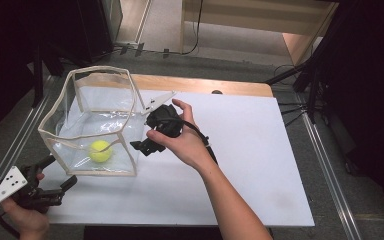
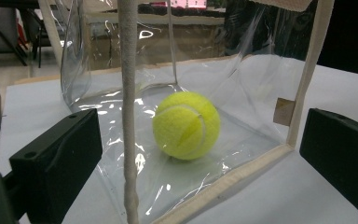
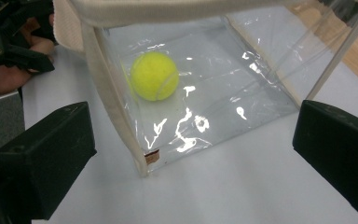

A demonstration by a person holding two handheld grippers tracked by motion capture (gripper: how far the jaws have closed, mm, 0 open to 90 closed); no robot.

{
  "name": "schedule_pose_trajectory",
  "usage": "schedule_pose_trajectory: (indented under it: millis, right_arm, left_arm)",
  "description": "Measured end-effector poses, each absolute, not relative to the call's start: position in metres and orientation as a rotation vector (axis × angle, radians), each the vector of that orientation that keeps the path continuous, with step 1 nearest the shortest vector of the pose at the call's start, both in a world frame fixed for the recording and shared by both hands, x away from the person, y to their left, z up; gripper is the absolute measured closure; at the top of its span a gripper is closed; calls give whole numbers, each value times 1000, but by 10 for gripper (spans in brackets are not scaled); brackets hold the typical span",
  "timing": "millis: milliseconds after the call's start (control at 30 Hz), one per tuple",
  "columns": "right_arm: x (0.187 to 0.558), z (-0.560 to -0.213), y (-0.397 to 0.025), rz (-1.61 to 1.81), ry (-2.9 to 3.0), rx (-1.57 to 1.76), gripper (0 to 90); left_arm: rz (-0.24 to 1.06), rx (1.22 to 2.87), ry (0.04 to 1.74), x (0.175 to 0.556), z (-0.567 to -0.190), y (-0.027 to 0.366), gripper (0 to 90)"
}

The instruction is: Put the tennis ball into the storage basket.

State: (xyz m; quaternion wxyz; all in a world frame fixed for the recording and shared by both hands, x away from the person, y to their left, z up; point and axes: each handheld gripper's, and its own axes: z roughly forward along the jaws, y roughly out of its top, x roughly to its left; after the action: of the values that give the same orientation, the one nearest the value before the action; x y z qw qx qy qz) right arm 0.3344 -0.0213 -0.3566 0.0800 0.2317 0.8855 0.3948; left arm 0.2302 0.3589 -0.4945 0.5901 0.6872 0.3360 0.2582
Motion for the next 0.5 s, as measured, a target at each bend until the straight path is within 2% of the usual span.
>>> schedule_pose_trajectory:
  millis: [500]
  right_arm:
    - [321,-385,-42,1225,2612,708,0]
  left_arm:
    - [602,1600,784,230,-495,359,0]
